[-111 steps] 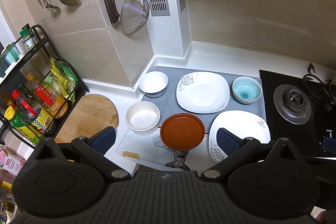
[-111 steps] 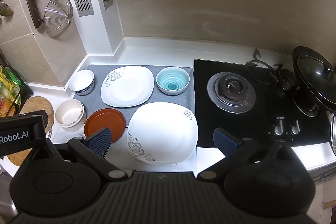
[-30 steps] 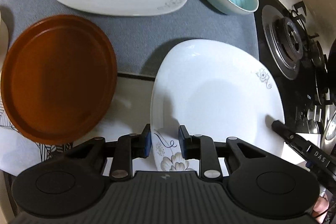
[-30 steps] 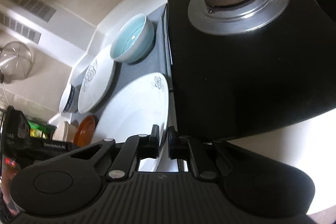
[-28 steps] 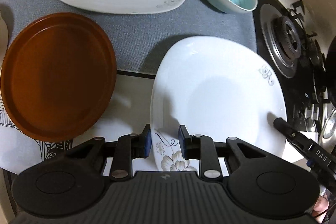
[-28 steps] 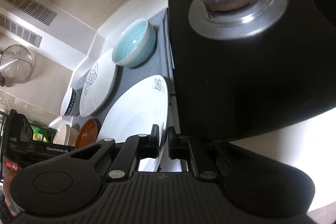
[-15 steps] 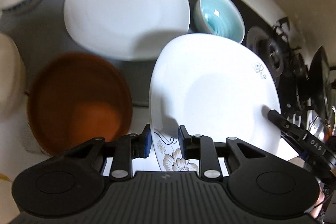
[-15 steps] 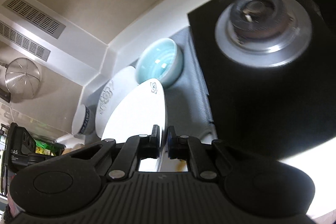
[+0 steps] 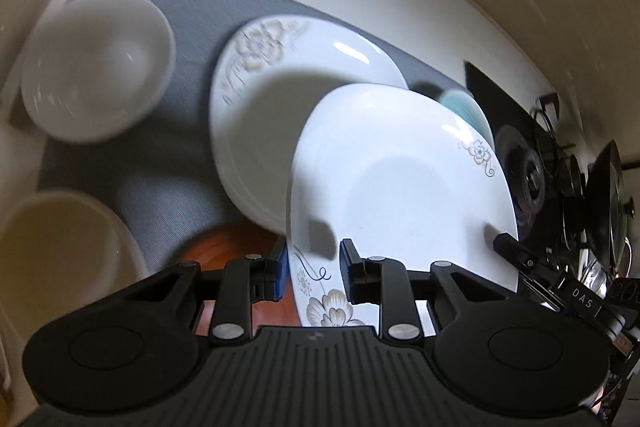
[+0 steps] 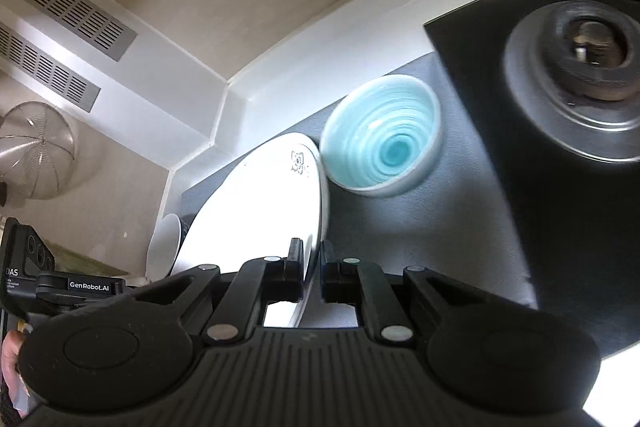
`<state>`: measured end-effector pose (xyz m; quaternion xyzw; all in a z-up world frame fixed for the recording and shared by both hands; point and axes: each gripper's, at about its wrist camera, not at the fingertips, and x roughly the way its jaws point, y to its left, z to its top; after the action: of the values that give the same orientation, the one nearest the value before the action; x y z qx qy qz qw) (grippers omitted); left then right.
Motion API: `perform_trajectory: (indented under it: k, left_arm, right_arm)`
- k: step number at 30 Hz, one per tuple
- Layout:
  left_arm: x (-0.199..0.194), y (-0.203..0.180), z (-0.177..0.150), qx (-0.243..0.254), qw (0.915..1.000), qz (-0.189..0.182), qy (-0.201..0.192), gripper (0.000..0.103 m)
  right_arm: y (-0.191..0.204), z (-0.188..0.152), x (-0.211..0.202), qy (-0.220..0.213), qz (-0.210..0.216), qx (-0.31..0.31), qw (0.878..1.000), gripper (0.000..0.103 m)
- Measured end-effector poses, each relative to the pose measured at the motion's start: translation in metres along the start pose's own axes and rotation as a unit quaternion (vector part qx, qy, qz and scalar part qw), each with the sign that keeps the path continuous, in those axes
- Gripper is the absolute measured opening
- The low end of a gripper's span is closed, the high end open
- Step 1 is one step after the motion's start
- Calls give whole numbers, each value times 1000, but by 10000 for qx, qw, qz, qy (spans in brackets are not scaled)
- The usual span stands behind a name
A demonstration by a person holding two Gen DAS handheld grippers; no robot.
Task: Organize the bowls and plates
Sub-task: 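Lift the white square plate and lower it onto the other white plate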
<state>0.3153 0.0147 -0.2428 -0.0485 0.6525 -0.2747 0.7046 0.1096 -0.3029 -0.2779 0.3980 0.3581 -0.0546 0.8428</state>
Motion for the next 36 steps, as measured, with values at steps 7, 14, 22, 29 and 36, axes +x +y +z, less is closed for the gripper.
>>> perform_trajectory:
  k: [7, 14, 22, 29, 36]
  left_arm:
    - [0, 20, 33, 26, 9999, 87, -98, 27]
    - [3, 32, 56, 0, 9997, 162, -209, 27]
    - [21, 33, 64, -57, 9986, 468, -222, 27]
    - [30, 36, 65, -83, 9976, 646, -235, 27]
    - [40, 29, 62, 33, 9972, 737, -151, 27]
  right_arm:
    - [23, 9, 36, -62, -119, -59, 9999, 8]
    - [29, 19, 72, 18, -163, -216, 9996, 8]
    - [21, 24, 100, 139, -226, -276, 9993, 8]
    - [18, 24, 114, 231, -275, -358, 9987, 8]
    - [18, 26, 113, 127, -431, -545, 9975, 8]
